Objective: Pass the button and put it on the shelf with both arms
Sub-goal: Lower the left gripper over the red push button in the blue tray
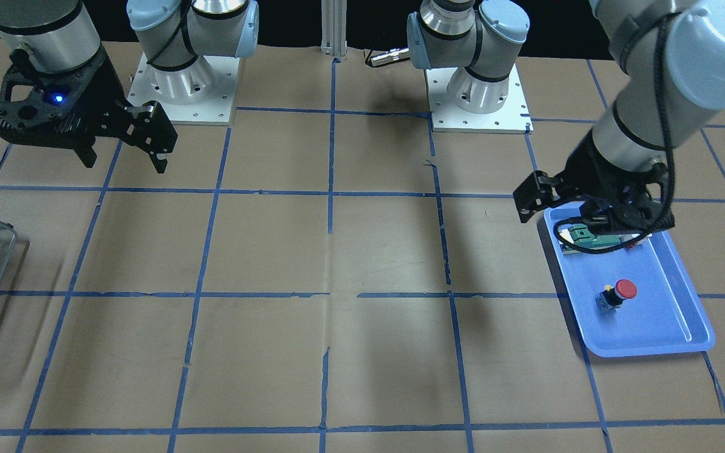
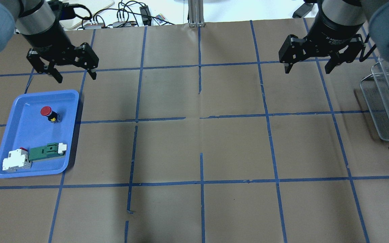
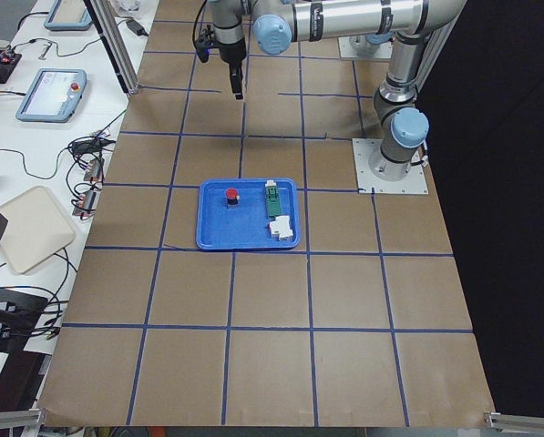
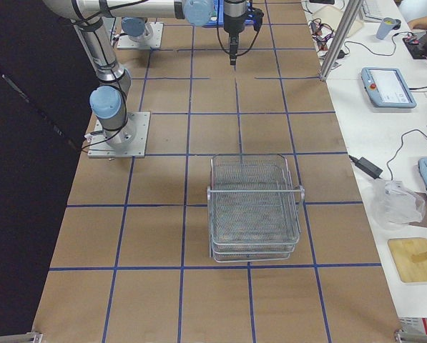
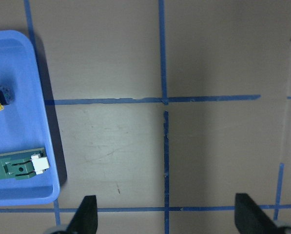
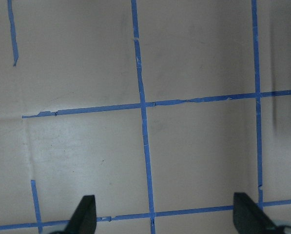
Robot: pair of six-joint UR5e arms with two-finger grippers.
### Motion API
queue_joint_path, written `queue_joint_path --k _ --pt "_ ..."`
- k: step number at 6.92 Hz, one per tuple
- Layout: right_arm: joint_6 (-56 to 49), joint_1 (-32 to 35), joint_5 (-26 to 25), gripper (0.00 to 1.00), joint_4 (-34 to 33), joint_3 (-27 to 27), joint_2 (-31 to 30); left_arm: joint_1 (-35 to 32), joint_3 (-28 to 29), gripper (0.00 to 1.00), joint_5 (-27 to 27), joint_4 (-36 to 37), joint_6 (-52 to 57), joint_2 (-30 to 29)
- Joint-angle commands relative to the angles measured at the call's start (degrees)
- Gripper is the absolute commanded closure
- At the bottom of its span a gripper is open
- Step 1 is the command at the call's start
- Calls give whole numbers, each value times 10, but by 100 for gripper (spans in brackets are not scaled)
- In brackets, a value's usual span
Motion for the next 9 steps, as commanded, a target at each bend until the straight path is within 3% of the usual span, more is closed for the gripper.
queue_joint_path --k 1,4,9 --pt "8 1 4 0 13 4 -4 81 -54 0 0 91 45 -31" --pt "12 1 24 0 23 21 -5 147 -122 0 -5 241 131 -90" --pt "12 -2 25 0 18 17 -5 187 -118 0 0 253 155 -144"
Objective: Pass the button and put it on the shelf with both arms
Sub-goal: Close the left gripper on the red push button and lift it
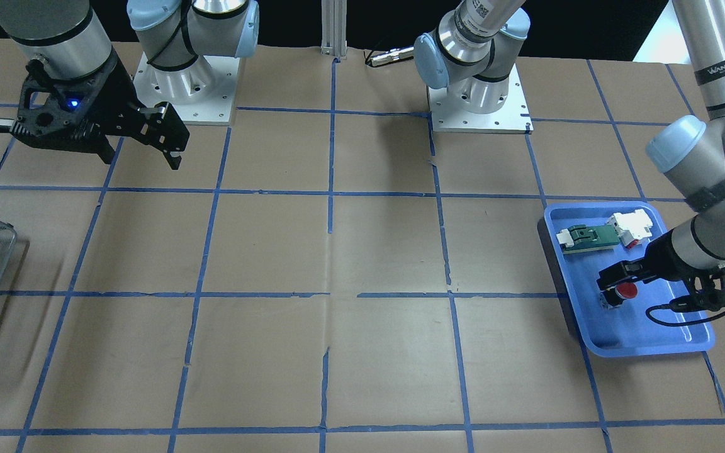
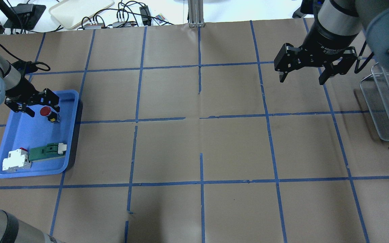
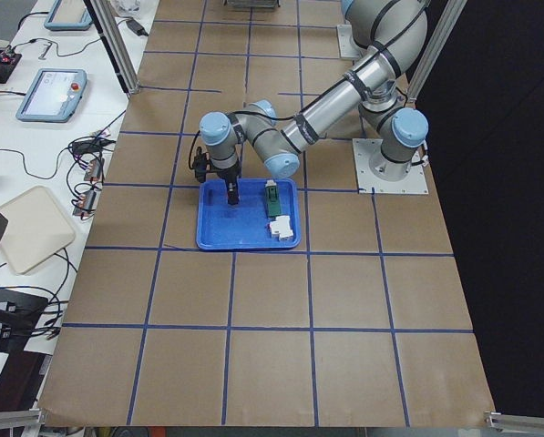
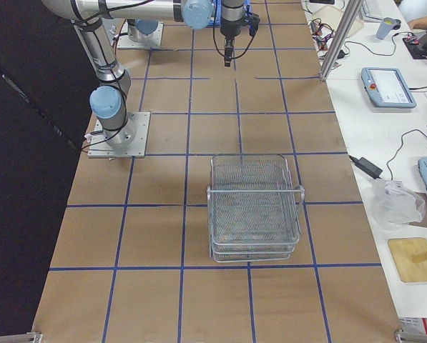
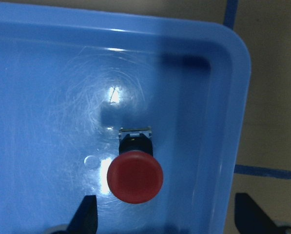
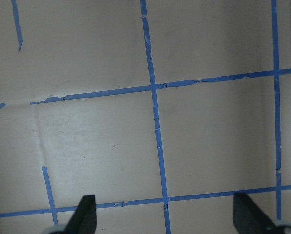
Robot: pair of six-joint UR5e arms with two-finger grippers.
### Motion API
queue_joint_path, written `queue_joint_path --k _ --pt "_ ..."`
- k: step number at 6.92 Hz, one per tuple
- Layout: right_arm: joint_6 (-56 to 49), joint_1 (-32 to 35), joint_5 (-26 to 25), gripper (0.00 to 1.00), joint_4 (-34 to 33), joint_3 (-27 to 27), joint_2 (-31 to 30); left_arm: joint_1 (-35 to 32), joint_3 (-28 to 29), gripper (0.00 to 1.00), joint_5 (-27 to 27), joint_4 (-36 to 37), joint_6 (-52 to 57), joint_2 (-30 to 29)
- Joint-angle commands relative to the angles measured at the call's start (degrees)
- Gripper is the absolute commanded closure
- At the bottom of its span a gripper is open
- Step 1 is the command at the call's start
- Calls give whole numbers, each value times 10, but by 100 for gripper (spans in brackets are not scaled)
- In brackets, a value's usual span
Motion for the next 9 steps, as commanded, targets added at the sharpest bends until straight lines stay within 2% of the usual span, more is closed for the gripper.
queue_joint_path --k 1,3,4,6,7,8,9 --pt "0 1 1 0 -1 1 1 2 3 12 0 14 2 -15" --pt "0 -1 1 0 -3 1 1 2 3 93 0 9 4 -8" --pt "0 -1 2 0 -3 1 1 -1 4 100 0 6 5 -1" --pt "0 -1 1 0 -19 2 1 -12 8 100 -11 -5 42 16" --pt "-7 -1 0 0 -19 0 1 -30 21 100 -100 -110 31 47" --pt "-10 -5 1 0 -19 -4 0 -43 51 100 -150 -210 -15 66" --pt "-24 -6 3 0 -19 -12 -4 -59 71 100 -237 -312 -70 84"
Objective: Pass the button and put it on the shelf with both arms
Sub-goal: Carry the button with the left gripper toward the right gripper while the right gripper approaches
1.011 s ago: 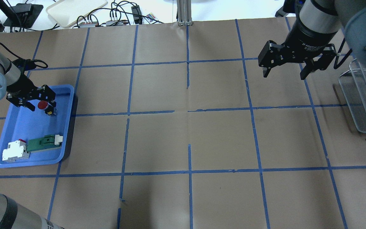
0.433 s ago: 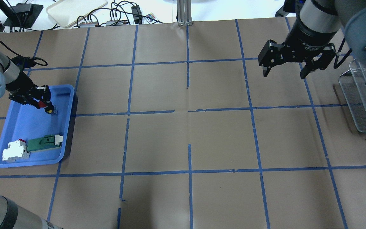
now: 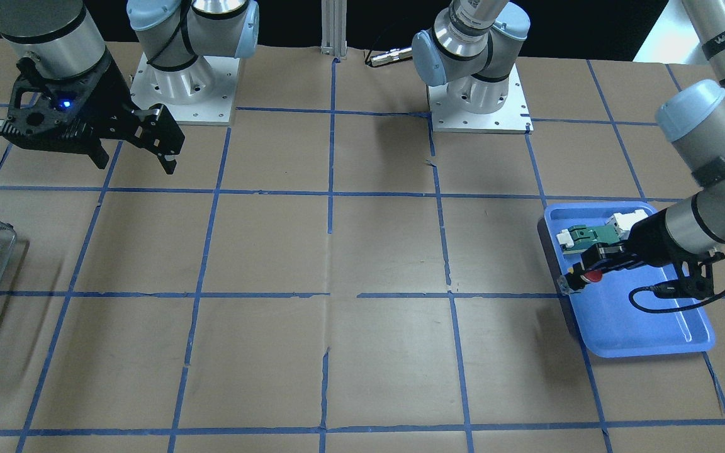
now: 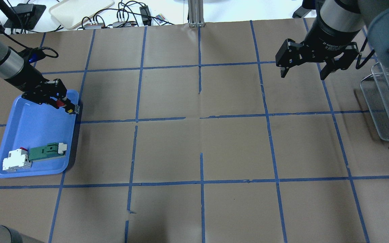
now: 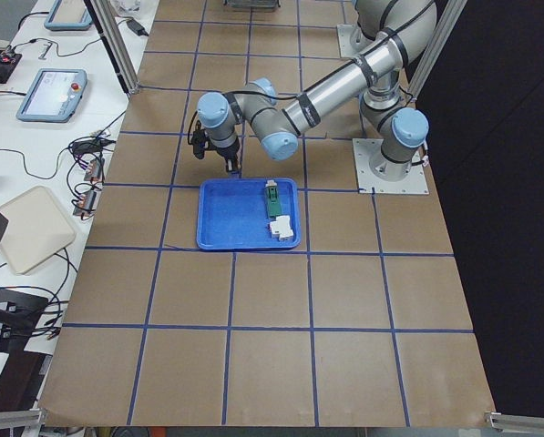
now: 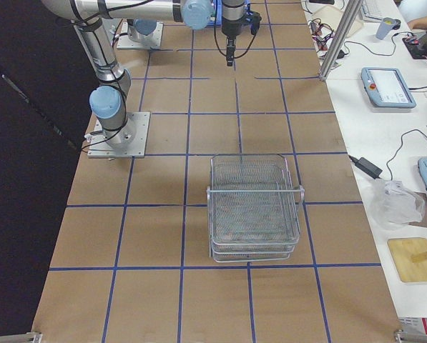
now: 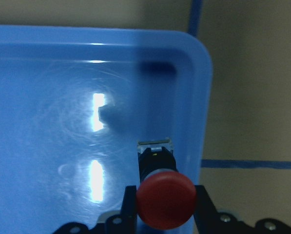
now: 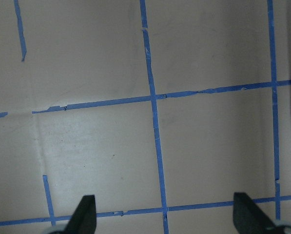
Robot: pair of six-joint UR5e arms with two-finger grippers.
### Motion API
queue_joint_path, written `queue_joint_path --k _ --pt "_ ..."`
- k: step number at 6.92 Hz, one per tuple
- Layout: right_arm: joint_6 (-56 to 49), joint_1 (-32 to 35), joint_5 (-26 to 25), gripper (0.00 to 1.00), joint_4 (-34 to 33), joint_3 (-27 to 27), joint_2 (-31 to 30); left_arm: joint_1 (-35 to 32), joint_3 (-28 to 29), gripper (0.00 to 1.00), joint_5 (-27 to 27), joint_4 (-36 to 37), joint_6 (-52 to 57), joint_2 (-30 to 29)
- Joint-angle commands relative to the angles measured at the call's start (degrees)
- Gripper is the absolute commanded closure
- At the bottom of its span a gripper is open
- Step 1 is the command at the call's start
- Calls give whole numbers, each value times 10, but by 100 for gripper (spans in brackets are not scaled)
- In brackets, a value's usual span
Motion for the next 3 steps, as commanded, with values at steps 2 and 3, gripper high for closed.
queue_joint_path --k 2,3 --pt "-161 -19 5 0 0 -11 -10 -110 31 100 -217 -159 -254 55" --pt "-252 -36 50 0 5 -11 -18 -168 32 100 -304 -151 -385 59"
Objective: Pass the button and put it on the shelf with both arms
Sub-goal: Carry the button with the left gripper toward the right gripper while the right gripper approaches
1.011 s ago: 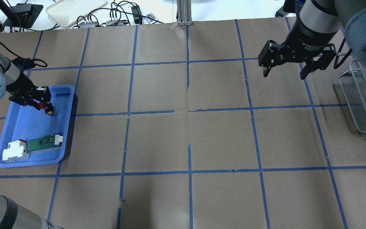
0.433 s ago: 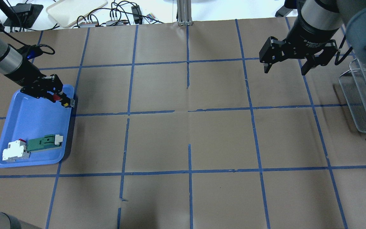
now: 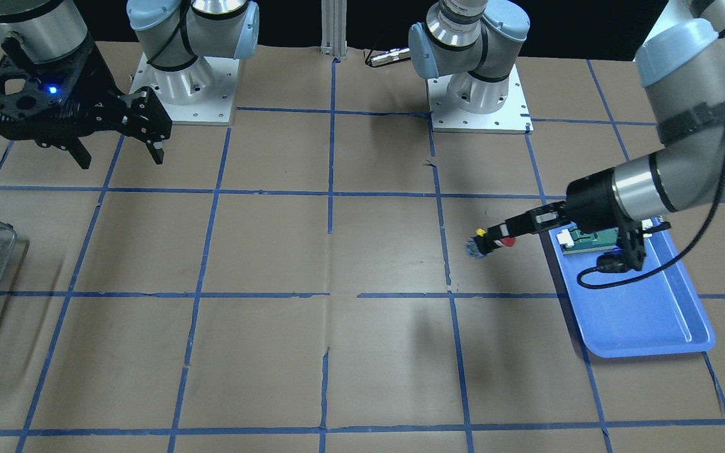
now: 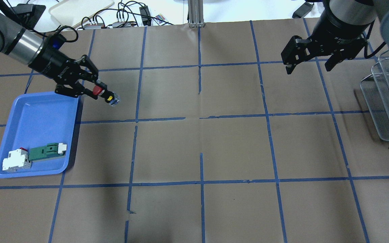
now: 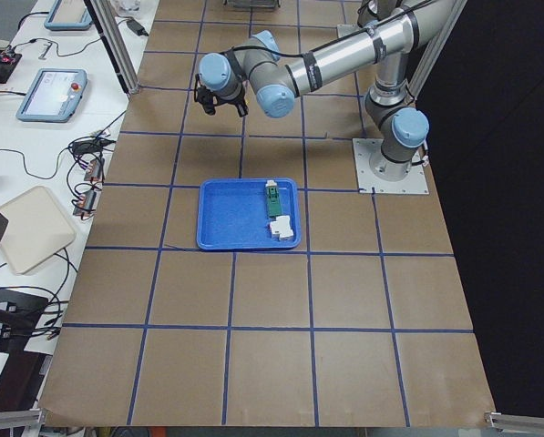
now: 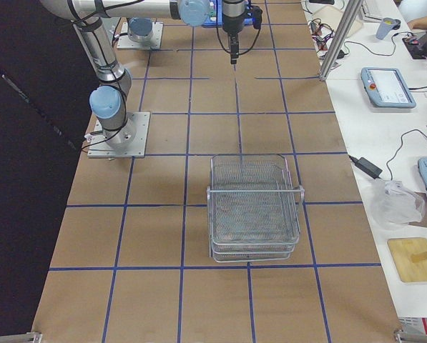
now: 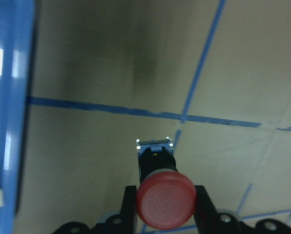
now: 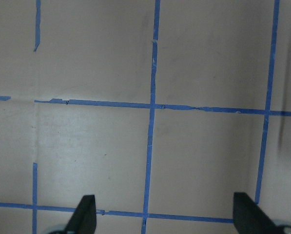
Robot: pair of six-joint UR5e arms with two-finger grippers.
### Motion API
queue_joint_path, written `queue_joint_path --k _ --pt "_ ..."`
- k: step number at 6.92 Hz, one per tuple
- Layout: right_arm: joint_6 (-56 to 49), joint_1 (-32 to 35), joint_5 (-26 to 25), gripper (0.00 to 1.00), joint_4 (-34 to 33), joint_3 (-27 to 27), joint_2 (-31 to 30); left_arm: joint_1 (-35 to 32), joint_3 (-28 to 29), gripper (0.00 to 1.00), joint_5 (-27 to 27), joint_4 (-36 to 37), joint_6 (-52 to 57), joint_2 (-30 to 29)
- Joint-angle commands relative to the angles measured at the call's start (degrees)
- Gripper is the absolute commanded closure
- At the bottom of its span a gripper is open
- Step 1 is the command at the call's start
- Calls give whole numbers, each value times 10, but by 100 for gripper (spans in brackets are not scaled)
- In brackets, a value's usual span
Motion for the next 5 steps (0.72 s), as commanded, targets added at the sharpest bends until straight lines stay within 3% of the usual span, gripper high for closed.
queue_joint_path --k 1,3,5 --pt "-187 -26 54 0 5 -1 -36 -125 5 100 -162 56 -280 8" --pt "-332 -66 130 0 17 -1 -47 -226 5 100 -216 205 -567 3" --pt "-492 -106 211 0 47 -3 -43 -267 3 100 -309 279 -762 4"
